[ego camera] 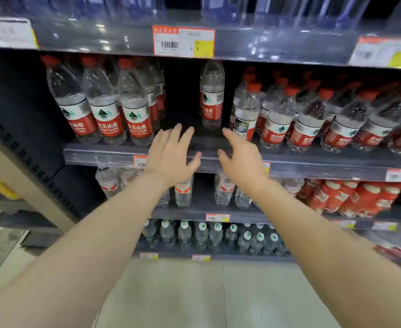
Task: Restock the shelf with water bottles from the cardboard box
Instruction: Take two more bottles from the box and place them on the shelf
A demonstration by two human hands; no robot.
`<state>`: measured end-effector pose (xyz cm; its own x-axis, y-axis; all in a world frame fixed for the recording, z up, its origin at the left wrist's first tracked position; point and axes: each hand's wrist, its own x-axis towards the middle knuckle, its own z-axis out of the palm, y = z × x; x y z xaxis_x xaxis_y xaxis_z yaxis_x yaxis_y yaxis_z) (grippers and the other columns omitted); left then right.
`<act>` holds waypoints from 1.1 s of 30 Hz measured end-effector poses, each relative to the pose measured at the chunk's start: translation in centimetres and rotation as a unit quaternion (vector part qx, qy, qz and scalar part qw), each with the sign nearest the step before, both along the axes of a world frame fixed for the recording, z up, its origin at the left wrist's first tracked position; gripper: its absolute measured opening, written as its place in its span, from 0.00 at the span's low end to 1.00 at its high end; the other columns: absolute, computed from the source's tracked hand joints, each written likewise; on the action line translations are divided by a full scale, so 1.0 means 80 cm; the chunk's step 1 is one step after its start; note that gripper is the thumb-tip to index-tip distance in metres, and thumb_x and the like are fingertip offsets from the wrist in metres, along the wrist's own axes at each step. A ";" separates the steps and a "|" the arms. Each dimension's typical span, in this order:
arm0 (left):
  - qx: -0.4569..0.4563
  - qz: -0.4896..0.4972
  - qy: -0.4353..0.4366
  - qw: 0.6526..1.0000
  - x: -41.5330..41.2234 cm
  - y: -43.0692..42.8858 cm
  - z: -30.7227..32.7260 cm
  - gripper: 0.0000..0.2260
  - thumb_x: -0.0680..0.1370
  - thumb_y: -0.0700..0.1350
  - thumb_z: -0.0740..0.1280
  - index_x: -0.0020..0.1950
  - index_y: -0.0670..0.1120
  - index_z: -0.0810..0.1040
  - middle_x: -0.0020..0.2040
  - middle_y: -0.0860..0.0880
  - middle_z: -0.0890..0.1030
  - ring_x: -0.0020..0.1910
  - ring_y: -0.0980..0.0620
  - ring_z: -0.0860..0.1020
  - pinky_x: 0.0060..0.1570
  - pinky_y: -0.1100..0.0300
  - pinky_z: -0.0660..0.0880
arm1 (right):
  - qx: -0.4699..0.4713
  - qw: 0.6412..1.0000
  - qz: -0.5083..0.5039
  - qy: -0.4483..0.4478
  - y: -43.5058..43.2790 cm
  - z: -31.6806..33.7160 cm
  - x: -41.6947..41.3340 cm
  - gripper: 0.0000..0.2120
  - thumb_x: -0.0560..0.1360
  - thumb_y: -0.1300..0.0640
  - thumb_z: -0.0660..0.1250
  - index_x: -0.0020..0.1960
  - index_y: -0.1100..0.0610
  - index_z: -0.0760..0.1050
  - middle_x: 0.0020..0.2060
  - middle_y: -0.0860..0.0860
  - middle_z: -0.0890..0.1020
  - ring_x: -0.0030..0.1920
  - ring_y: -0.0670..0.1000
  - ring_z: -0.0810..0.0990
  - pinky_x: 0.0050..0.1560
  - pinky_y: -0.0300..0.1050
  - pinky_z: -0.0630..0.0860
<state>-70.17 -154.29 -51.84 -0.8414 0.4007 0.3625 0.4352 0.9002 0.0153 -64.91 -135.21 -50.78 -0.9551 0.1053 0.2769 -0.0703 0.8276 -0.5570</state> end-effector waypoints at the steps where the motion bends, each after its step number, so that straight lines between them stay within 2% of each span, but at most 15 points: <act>1: -0.032 -0.006 -0.018 0.999 0.017 0.000 0.021 0.32 0.80 0.60 0.59 0.80 0.43 0.67 0.76 0.35 0.71 0.70 0.34 0.73 0.74 0.41 0.65 | 0.002 1.000 -0.008 -0.024 0.003 0.022 0.021 0.28 0.81 0.53 0.65 0.80 0.51 0.63 0.75 0.50 0.71 0.70 0.54 0.74 0.65 0.53 0.75; 6: -0.099 -0.047 -0.061 0.992 0.105 0.025 0.149 0.29 0.81 0.57 0.62 0.79 0.43 0.68 0.75 0.36 0.73 0.67 0.34 0.76 0.74 0.40 0.66 | 0.006 0.995 -0.048 -0.087 0.036 0.149 0.127 0.26 0.82 0.52 0.63 0.79 0.51 0.63 0.73 0.50 0.74 0.67 0.55 0.76 0.61 0.56 0.77; 9: -0.135 -0.066 -0.069 0.986 0.161 0.063 0.216 0.30 0.81 0.58 0.61 0.80 0.45 0.66 0.76 0.38 0.72 0.69 0.36 0.75 0.74 0.42 0.65 | 0.011 0.993 -0.063 -0.102 0.063 0.207 0.187 0.27 0.82 0.51 0.63 0.79 0.51 0.62 0.73 0.50 0.73 0.69 0.55 0.74 0.63 0.57 0.76; 12: -0.149 -0.086 -0.063 0.983 0.219 0.109 0.259 0.29 0.81 0.57 0.61 0.80 0.45 0.67 0.74 0.39 0.73 0.66 0.36 0.77 0.72 0.42 0.68 | 0.024 0.993 -0.065 -0.096 0.100 0.250 0.242 0.27 0.82 0.52 0.63 0.79 0.52 0.62 0.73 0.50 0.74 0.66 0.55 0.77 0.59 0.55 0.79; 14: -0.155 -0.087 -0.062 0.982 0.259 0.140 0.273 0.29 0.81 0.57 0.61 0.79 0.44 0.68 0.72 0.38 0.75 0.63 0.36 0.78 0.68 0.42 0.70 | 0.034 0.994 -0.061 -0.088 0.128 0.271 0.280 0.27 0.83 0.53 0.63 0.79 0.53 0.62 0.72 0.51 0.75 0.65 0.55 0.78 0.58 0.55 0.79; 16: -0.158 -0.078 -0.070 0.982 0.304 0.171 0.282 0.30 0.80 0.58 0.58 0.79 0.44 0.67 0.72 0.39 0.74 0.61 0.36 0.78 0.66 0.43 0.70 | 0.039 0.994 -0.055 -0.085 0.161 0.286 0.321 0.28 0.83 0.53 0.63 0.80 0.53 0.61 0.74 0.51 0.73 0.69 0.55 0.76 0.62 0.55 0.77; 19: -0.149 -0.057 -0.100 0.982 0.374 0.221 0.294 0.30 0.81 0.58 0.59 0.80 0.45 0.65 0.72 0.40 0.74 0.62 0.36 0.78 0.63 0.45 0.71 | 0.060 0.993 -0.053 -0.087 0.219 0.304 0.386 0.28 0.83 0.53 0.62 0.81 0.55 0.59 0.77 0.52 0.68 0.72 0.55 0.72 0.66 0.54 0.74; 21: -0.141 -0.052 -0.119 0.981 0.417 0.256 0.300 0.30 0.81 0.58 0.59 0.80 0.46 0.65 0.70 0.41 0.75 0.62 0.36 0.78 0.62 0.45 0.73 | 0.067 0.991 -0.056 -0.099 0.259 0.315 0.431 0.28 0.83 0.53 0.61 0.81 0.55 0.58 0.77 0.53 0.67 0.72 0.56 0.72 0.64 0.53 0.74; 24: -0.132 -0.066 -0.129 0.981 0.470 0.316 0.312 0.29 0.80 0.60 0.57 0.78 0.47 0.65 0.68 0.43 0.77 0.62 0.37 0.77 0.60 0.45 0.75 | 0.057 0.988 -0.079 -0.117 0.323 0.325 0.489 0.29 0.82 0.53 0.60 0.81 0.54 0.57 0.75 0.54 0.71 0.68 0.57 0.75 0.59 0.52 0.75; 26: -0.134 -0.079 -0.133 0.979 0.496 0.359 0.320 0.28 0.81 0.60 0.58 0.78 0.48 0.65 0.69 0.43 0.76 0.62 0.38 0.78 0.58 0.47 0.75 | 0.049 0.985 -0.104 -0.126 0.364 0.328 0.521 0.29 0.82 0.53 0.60 0.81 0.53 0.58 0.74 0.53 0.72 0.68 0.57 0.76 0.58 0.53 0.77; 30: -0.129 -0.128 -0.126 0.975 0.535 0.455 0.332 0.29 0.82 0.59 0.58 0.80 0.48 0.64 0.70 0.43 0.76 0.63 0.37 0.77 0.61 0.46 0.74 | 0.031 0.980 -0.149 -0.127 0.446 0.331 0.573 0.29 0.81 0.53 0.60 0.81 0.53 0.59 0.75 0.51 0.71 0.70 0.55 0.74 0.60 0.53 0.78; 33: -0.141 -0.156 -0.126 0.969 0.546 0.531 0.331 0.29 0.82 0.58 0.58 0.81 0.48 0.63 0.71 0.42 0.75 0.64 0.37 0.77 0.63 0.46 0.73 | 0.029 0.975 -0.173 -0.136 0.508 0.328 0.603 0.29 0.82 0.53 0.60 0.81 0.53 0.58 0.76 0.50 0.69 0.67 0.54 0.77 0.56 0.52 0.79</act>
<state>-26.47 -111.79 -25.35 -0.7105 0.7037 -0.0003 0.7019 0.7087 -0.0709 -16.65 -94.58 -24.55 -0.9041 0.4259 0.0334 0.3624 0.8059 -0.4681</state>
